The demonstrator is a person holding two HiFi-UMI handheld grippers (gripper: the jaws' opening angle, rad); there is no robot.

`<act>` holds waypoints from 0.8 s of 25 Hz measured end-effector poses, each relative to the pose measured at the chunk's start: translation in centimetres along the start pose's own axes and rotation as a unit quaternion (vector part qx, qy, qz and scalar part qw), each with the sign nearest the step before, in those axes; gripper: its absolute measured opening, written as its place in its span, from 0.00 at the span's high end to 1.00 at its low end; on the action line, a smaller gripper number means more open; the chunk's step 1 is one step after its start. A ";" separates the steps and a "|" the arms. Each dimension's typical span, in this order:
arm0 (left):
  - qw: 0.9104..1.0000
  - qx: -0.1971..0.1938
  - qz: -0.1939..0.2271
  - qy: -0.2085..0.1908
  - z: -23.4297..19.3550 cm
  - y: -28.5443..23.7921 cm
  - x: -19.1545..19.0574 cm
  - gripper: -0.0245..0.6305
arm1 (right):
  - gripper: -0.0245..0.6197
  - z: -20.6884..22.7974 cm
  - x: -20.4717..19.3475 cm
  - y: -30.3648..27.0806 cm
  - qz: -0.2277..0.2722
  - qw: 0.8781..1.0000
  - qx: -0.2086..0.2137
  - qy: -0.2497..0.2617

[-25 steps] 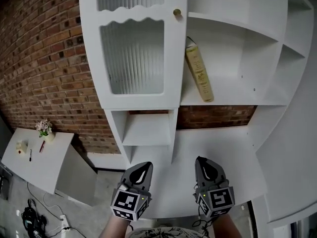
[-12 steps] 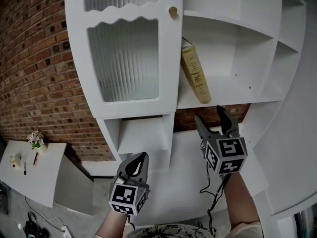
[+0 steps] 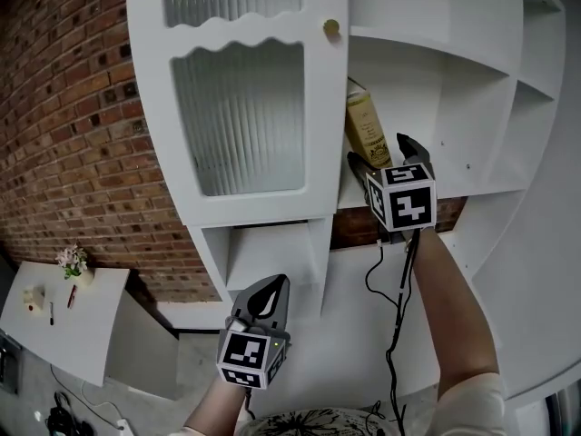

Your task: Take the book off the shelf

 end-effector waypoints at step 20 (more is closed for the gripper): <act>1.000 0.013 -0.011 0.010 -2.1 0.2 -0.2 0.94 | 0.60 0.1 0.6 -4.3 -0.025 0.997 -0.035 0.060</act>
Point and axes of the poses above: the fingertips, and each gripper's own axes: y backward along the fingers, z to its right, x out of its top, the point moved 6 cm from there along y, backward along the fingers, and after that the axes turned 10 degrees about -y, right-handed, at the moved point
